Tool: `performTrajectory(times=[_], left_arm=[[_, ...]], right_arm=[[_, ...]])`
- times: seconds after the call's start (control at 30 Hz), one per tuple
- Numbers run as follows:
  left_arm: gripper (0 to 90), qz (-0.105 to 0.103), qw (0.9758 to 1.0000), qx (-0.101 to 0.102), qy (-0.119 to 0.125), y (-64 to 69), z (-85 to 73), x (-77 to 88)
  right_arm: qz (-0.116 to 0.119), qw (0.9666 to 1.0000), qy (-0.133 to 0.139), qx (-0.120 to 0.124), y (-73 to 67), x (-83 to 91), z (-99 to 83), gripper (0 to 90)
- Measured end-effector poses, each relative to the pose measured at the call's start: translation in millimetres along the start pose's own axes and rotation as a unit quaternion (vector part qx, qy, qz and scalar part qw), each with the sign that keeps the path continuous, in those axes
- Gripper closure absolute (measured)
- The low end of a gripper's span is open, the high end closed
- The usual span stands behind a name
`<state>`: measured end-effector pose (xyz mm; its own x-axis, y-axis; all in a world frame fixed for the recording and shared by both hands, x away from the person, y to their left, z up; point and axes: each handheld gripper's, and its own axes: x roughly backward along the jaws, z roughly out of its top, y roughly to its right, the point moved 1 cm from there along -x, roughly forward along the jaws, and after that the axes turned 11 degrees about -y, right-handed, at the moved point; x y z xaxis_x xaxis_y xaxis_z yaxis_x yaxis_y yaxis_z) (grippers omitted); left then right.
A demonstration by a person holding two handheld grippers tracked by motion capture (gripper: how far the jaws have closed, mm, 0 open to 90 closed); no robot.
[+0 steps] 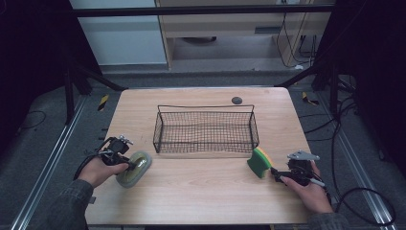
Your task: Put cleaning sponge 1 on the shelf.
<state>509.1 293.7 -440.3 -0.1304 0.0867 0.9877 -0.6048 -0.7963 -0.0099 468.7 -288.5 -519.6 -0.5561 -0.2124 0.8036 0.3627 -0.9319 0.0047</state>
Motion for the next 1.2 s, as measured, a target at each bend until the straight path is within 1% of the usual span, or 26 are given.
performTrajectory(times=[0.03,0.13,0.17,0.3,0.33,0.37,0.43,0.47,0.53,0.57,0.6,0.63,0.67,0.7,0.73,0.77,0.83,0.87,0.93,0.97,1.0,1.03,1.07,1.13,1.17,1.2], left_arm=[[59.5,-0.002,1.0000,0.000,0.000,0.0,0.5,-0.2],[60.6,-0.002,1.0000,-0.004,-0.003,0.8,1.7,-1.2],[63.3,0.000,0.9999,-0.010,-0.005,0.7,2.3,-1.8],[70.7,0.004,0.9998,-0.020,-0.002,1.5,2.9,-2.9],[70.7,0.004,0.9997,-0.025,-0.001,1.3,2.8,-2.2],[70.9,0.006,0.9994,-0.035,0.002,1.8,1.9,-0.5],[70.9,0.015,0.9986,-0.051,0.005,2.9,0.0,3.2],[70.9,0.015,0.9986,-0.051,0.005,2.9,0.0,3.2],[70.9,0.020,0.9975,-0.065,0.019,4.9,-3.6,7.8],[70.9,0.021,0.9965,-0.076,0.027,6.3,-5.2,10.0],[70.9,0.021,0.9960,-0.081,0.030,7.3,-7.2,12.1],[70.9,0.029,0.9946,-0.095,0.030,9.1,-10.4,15.5],[71.0,0.029,0.9946,-0.095,0.030,9.1,-10.4,15.5],[71.0,0.044,0.9905,-0.123,0.042,13.6,-14.2,19.2],[70.9,0.044,0.9905,-0.123,0.042,13.6,-14.2,19.2],[70.9,0.059,0.9869,-0.142,0.051,16.7,-16.1,21.3],[70.9,0.074,0.9823,-0.164,0.051,23.8,-20.6,26.9],[71.0,0.074,0.9823,-0.164,0.051,23.8,-20.6,26.9],[71.0,0.076,0.9792,-0.180,0.056,29.0,-22.5,30.9],[71.0,0.076,0.9770,-0.190,0.061,32.4,-22.5,34.5],[71.0,0.076,0.9770,-0.190,0.061,32.4,-22.5,34.5],[71.0,0.076,0.9747,-0.200,0.066,34.3,-21.3,38.4],[71.0,0.076,0.9747,-0.200,0.066,34.3,-21.3,38.4],[71.0,0.080,0.9727,-0.206,0.070,35.9,-18.7,43.6],[71.0,0.080,0.9727,-0.206,0.070,35.9,-18.7,43.6],[71.0,0.084,0.9698,-0.216,0.076,37.2,-15.5,48.5]], right_arm=[[0.000,1.0000,0.000,0.000,0.0,0.0,0.0,7.4],[0.000,1.0000,0.000,0.000,0.0,0.0,0.0,7.4],[0.000,1.0000,0.000,0.000,0.0,0.0,0.0,7.4],[0.000,1.0000,0.000,0.000,-0.1,0.0,0.0,7.4],[0.000,1.0000,0.000,0.000,0.0,0.0,0.0,7.4],[0.000,1.0000,0.000,0.000,0.0,0.0,0.0,7.4],[0.000,1.0000,0.000,0.000,0.0,0.0,0.0,7.4],[0.000,1.0000,0.000,0.000,0.0,0.0,0.0,7.4],[0.000,1.0000,0.000,0.000,-0.1,0.0,0.0,7.4],[0.000,1.0000,0.000,0.000,-0.1,0.0,0.0,7.4],[0.000,1.0000,0.000,0.000,-0.1,0.0,0.0,7.4],[0.000,1.0000,0.000,0.000,-0.1,0.0,0.0,7.4],[0.000,1.0000,0.000,0.000,0.0,0.0,0.0,7.4],[0.000,1.0000,0.000,0.000,-0.1,0.0,0.0,7.4],[0.000,1.0000,0.000,0.000,-0.1,0.0,0.0,7.4],[0.000,1.0000,0.000,-0.001,-0.2,0.1,0.0,7.4],[-0.001,1.0000,0.000,-0.001,-0.3,0.1,-0.1,7.4],[-0.001,1.0000,0.000,-0.001,-0.3,0.1,-0.1,7.4],[-0.001,1.0000,0.000,-0.002,-0.3,0.1,-0.1,7.4],[-0.001,1.0000,0.000,-0.002,-0.3,0.1,-0.1,7.4],[-0.001,1.0000,0.000,-0.002,-0.3,0.1,-0.1,7.4],[-0.001,1.0000,0.000,-0.002,-0.4,0.1,-0.1,7.4],[-0.001,1.0000,0.000,-0.002,-0.4,0.1,-0.1,7.4],[-0.001,1.0000,0.000,-0.002,-0.4,0.1,0.0,7.4],[-0.001,1.0000,0.000,-0.002,-0.4,0.1,0.0,7.4],[-0.002,1.0000,-0.001,-0.001,-0.3,0.0,0.0,7.4]])
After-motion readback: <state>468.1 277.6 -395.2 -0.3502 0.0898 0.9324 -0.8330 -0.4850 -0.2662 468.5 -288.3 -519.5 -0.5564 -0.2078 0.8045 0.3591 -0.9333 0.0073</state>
